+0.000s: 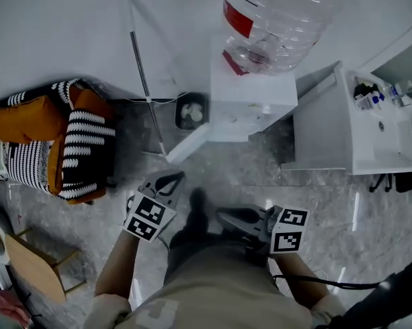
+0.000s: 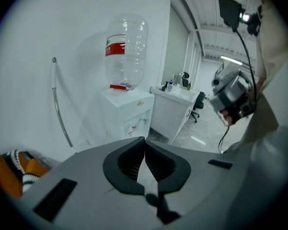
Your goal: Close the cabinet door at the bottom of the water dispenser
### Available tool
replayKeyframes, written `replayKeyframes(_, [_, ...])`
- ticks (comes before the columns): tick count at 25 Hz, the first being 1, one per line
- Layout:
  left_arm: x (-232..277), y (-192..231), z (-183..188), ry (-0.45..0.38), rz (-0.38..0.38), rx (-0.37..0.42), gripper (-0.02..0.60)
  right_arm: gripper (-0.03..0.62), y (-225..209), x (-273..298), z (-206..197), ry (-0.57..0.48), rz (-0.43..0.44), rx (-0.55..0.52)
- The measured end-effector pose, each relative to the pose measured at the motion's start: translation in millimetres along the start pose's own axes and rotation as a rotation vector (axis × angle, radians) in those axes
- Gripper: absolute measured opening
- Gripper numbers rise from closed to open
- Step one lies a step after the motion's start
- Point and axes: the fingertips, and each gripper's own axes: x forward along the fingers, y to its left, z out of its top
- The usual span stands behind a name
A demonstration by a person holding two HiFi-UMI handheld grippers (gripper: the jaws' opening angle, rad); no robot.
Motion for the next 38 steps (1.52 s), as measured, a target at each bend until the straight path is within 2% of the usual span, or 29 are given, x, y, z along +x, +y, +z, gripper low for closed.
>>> replayKeyframes(2, [11.2,22.3,-28.3,0.059,0.022,0.027,-0.008,0.012,-4.5,16.0,-2.9,0.009,-0.026,0.009])
replayKeyframes(6, [43.1,59.7,-78.2,0.158,0.042,0.017,-0.008,0.012,-15.1,35.3,-9.6,0.032,-0.058,0.032])
replayKeyframes(9, [76.7,78.4,-107.1,0.234,0.054,0.045,-0.008,0.012,-28.7,38.7,-12.7,0.040,-0.063,0.053])
replayKeyframes(13, [122.6,86.9,-138.5,0.311,0.058,0.084,-0.008,0.012,-59.8,29.6,-20.9,0.066,-0.080,0.075])
replayKeyframes(21, [210.9,95.7,-216.4,0.452,0.043,0.036,0.012,0.012,-132.9,-3.8,-35.9,0.057,-0.153,0.126])
replayKeyframes(24, [230.8,108.4,-256.2,0.517,0.051,0.010,0.120,0.012,-153.4,-6.9,-47.4,0.062,-0.191,0.144])
replayKeyframes(25, [236.2,114.2,-269.7,0.540,0.057,0.001,0.135,0.012,-159.3,-6.8,-52.1,0.065,-0.198,0.152])
replayKeyframes(27, [246.5,126.2,-296.6,0.588,0.070,-0.022,0.191,0.012,-169.4,-5.7,-62.5,0.073,-0.200,0.174])
replayKeyframes(30, [263.0,129.0,-334.2,0.668,0.049,-0.082,0.290,0.012,-179.7,-5.2,-78.5,0.101,-0.192,0.199])
replayKeyframes(35, [277.8,148.4,-374.6,0.739,0.080,-0.152,0.304,0.012,-200.0,1.1,-95.3,0.120,-0.199,0.220])
replayKeyframes(38, [291.3,156.8,-386.9,0.756,0.105,-0.150,0.304,0.012,-212.7,-3.0,-102.8,0.120,-0.212,0.246])
